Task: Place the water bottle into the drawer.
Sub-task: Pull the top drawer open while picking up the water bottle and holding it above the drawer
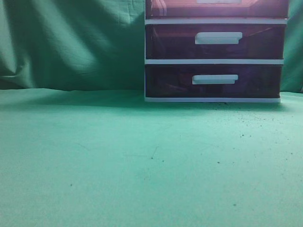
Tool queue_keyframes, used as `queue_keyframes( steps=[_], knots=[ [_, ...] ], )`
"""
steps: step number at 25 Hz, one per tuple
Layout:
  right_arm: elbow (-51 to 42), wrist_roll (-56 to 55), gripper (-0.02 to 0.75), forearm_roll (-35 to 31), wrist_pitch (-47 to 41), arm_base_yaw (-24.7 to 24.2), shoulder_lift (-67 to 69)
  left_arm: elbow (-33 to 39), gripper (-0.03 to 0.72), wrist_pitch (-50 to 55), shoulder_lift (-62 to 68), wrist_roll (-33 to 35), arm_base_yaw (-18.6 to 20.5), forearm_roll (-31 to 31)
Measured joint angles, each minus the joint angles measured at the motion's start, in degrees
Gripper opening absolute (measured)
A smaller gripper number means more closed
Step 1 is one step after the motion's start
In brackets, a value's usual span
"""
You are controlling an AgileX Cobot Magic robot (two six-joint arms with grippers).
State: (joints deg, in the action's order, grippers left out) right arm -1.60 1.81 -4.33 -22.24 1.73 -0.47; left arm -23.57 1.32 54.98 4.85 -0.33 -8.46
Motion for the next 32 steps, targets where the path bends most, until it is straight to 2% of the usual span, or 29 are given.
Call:
queue_keyframes(
  steps=[16,19,23,25,26,27,28,32],
  knots=[
    [0.0,0.0,0.0,0.0,0.0,0.0,0.0,-7.46,0.641,-17.33,26.0,0.34,0.0,0.0],
    [0.0,0.0,0.0,0.0,0.0,0.0,0.0,-7.72,0.531,-19.1,28.5,0.34,0.0,0.0],
    [0.0,0.0,0.0,0.0,0.0,0.0,0.0,-7.83,0.336,-19.66,29.12,0.47,0.1,0.0],
    [0.0,0.0,0.0,0.0,0.0,0.0,0.0,-7.83,0.269,-19.66,29.12,0.47,0.1,0.0],
    [0.0,0.0,0.0,0.0,0.0,0.0,0.0,-7.94,0.276,-19.54,29.12,0.47,0.1,0.0],
    [0.0,0.0,0.0,0.0,0.0,0.0,0.0,-8.05,0.232,-19.03,28.98,0.47,0.1,0.56],
    [0.0,0.0,0.0,0.0,0.0,0.0,0.0,-8.17,0.224,-17.95,28.38,0.57,0.1,1.81],
    [0.0,0.0,0.0,0.0,0.0,0.0,0.0,-10.69,0.235,-6.33,23.25,0.46,-0.02,4.99]
  ],
)
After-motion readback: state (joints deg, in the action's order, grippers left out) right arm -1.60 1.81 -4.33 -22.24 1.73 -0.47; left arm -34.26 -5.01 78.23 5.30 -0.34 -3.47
